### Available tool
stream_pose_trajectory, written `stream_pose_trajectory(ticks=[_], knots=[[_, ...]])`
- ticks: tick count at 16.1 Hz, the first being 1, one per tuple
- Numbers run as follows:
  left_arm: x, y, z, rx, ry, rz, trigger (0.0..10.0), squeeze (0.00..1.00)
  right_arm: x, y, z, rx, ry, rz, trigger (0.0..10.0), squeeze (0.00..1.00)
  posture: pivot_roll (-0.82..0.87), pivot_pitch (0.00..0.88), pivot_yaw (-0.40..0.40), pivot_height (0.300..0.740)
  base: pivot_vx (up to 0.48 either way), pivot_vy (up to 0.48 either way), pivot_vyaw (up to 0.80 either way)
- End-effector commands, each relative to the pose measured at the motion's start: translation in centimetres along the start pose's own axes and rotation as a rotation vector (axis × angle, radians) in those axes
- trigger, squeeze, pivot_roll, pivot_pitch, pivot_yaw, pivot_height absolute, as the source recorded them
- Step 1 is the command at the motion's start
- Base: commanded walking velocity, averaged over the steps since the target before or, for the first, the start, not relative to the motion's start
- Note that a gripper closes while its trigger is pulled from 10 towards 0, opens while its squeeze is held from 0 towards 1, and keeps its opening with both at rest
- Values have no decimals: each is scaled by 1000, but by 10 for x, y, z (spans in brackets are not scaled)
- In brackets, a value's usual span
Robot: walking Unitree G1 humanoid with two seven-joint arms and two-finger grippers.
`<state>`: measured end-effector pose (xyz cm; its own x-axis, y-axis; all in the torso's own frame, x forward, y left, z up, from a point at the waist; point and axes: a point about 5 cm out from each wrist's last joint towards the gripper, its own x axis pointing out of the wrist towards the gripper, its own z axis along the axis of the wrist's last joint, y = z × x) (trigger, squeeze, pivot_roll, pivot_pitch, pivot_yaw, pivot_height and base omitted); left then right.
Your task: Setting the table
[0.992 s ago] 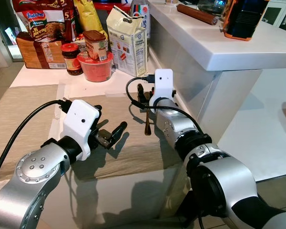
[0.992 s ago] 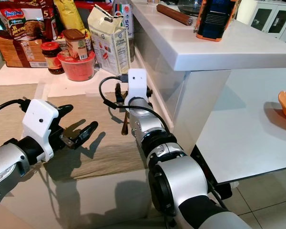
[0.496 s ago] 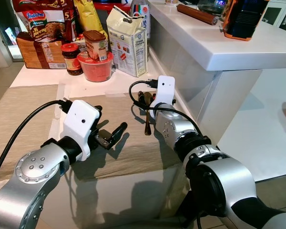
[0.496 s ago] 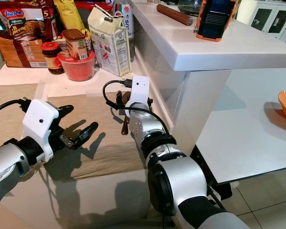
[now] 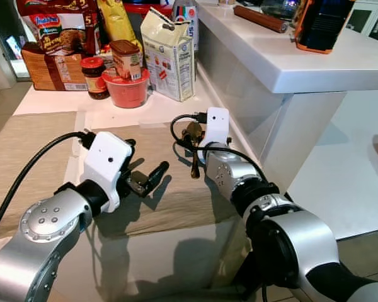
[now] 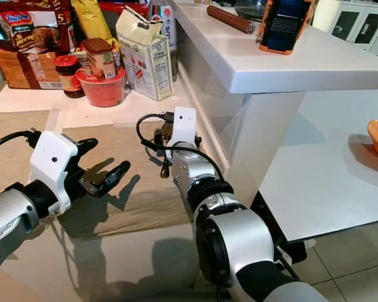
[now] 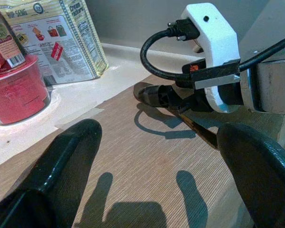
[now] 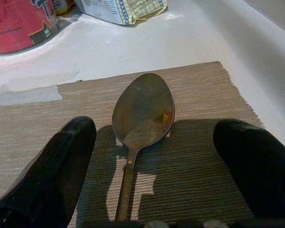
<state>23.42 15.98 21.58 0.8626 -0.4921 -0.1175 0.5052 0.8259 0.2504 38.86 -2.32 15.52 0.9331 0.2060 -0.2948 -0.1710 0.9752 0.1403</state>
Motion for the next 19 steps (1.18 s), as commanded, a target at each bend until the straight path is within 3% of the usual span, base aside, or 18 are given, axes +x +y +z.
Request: stream_pose_trajectory(ticks=[1,3,4,5,19], knots=[[1,-4,4,4,-10,-22,10000,0,-1,1,-11,-24,41,3,10000,0,180,0,-44,736,0,0,0],[2,-4,3,2,-11,-23,10000,0,-1,0,-16,-33,60,2,10000,0,178,0,-43,736,0,0,0],[2,-4,3,1,-11,-24,10000,0,-1,-1,-19,-36,69,6,4392,0,178,0,-43,736,0,0,0],[2,-4,3,2,-10,-25,10000,0,-1,-1,-20,-38,78,15,0,0,176,0,-42,736,0,0,0],[2,-3,5,9,-10,-34,10000,0,-3,3,-32,-7,122,61,0,0,178,0,-40,736,0,0,0]])
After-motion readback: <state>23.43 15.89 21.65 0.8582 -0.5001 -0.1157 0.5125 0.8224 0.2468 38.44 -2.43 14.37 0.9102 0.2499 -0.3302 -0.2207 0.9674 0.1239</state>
